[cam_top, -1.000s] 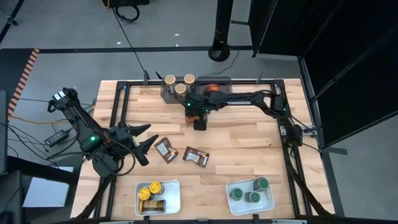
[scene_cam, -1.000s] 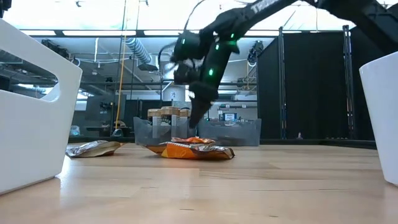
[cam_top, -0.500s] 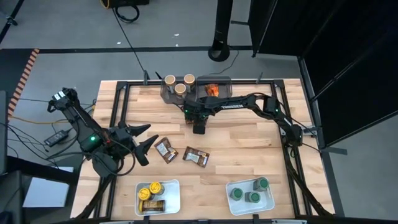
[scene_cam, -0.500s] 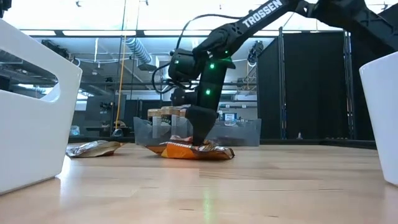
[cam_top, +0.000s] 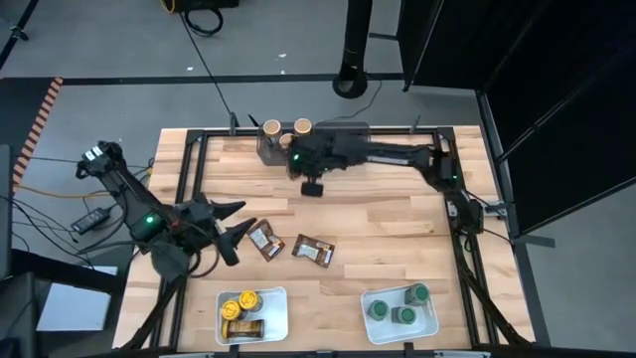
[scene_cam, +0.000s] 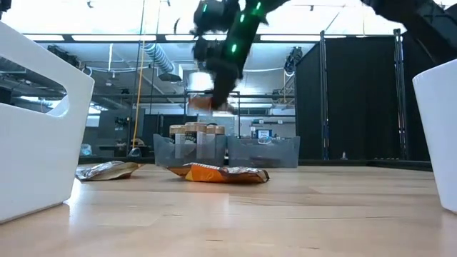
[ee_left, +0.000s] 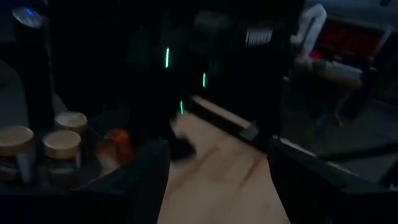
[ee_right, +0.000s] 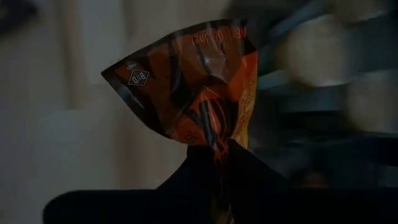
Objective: Sort spices by type
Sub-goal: Put the top orange seasoning pack into the right black bin, then put the left orange seasoning pack into the right black bin
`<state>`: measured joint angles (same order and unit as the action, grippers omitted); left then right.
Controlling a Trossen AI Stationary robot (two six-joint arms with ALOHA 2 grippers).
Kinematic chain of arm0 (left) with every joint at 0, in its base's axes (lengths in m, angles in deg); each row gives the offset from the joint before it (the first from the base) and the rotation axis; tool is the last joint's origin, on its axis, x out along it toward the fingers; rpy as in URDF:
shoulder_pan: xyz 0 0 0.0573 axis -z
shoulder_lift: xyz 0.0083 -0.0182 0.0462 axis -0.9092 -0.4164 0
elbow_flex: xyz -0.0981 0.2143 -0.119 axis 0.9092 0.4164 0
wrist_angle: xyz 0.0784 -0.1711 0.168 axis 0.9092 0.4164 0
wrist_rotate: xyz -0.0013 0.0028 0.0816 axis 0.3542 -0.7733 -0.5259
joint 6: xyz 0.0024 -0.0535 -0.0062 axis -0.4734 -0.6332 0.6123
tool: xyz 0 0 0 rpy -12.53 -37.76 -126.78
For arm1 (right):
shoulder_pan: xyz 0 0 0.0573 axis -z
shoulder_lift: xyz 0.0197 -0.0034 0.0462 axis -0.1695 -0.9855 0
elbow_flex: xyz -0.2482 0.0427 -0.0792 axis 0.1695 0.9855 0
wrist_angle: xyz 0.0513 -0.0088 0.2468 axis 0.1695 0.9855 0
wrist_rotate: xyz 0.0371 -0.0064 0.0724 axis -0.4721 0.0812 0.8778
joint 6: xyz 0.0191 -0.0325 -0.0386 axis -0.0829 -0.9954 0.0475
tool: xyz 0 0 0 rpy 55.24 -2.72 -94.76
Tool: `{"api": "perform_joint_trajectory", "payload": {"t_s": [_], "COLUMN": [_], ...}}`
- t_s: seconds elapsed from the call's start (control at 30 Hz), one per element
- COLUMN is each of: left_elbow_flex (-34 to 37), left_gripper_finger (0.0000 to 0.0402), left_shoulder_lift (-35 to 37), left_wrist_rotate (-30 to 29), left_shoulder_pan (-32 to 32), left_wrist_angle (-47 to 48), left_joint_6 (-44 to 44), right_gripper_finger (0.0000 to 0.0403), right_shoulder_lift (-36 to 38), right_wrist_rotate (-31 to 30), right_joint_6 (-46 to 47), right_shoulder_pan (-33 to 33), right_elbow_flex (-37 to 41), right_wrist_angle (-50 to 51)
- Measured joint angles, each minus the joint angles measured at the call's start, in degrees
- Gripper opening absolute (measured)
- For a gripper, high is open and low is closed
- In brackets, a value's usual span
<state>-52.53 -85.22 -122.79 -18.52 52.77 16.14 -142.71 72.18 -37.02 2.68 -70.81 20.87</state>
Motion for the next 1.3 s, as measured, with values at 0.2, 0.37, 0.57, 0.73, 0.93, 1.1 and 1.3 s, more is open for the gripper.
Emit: {"api": "perform_joint_trajectory", "payload": {"t_s": [0.2, 0.37, 0.57, 0.73, 0.93, 1.1, 1.3], "left_elbow_flex": [-0.02, 0.00, 4.58, 12.46, 21.12, 26.13, 29.77], "left_gripper_finger": [0.0269, 0.0269, 0.0269, 0.0269, 0.0269, 0.0270, 0.0292], "left_shoulder_lift": [0.00, 0.00, 0.01, -0.02, -0.25, -0.44, -0.54], "left_wrist_rotate": [17.16, 29.55, 42.70, 52.05, 57.00, 57.09, 60.56], "left_shoulder_pan": [-8.57, -17.35, -23.78, -25.55, -27.48, -28.88, -29.95], "left_wrist_angle": [8.69, 22.68, 23.60, 16.69, 5.39, -0.18, -2.65], "left_joint_6": [-4.45, -9.88, -4.55, 1.49, 2.04, 3.30, 8.10], "right_gripper_finger": [0.0032, 0.0031, 0.0032, 0.0086, 0.0130, 0.0142, 0.0148], "right_shoulder_lift": [10.62, 13.55, 10.75, 7.54, 5.24, 4.92, 5.29], "right_wrist_rotate": [-7.46, -6.93, -0.09, 0.62, 6.69, 6.91, 11.46], "right_joint_6": [-4.40, -0.56, 3.63, 3.63, 1.33, 1.39, 2.17], "right_shoulder_pan": [3.50, 11.03, 17.50, 19.30, 20.01, 20.15, 20.26], "right_elbow_flex": [-1.37, -1.37, -1.31, -1.29, -1.27, -1.22, -1.18], "right_wrist_angle": [1.00, 1.05, 1.36, -0.03, -1.23, -2.79, -1.98]}}
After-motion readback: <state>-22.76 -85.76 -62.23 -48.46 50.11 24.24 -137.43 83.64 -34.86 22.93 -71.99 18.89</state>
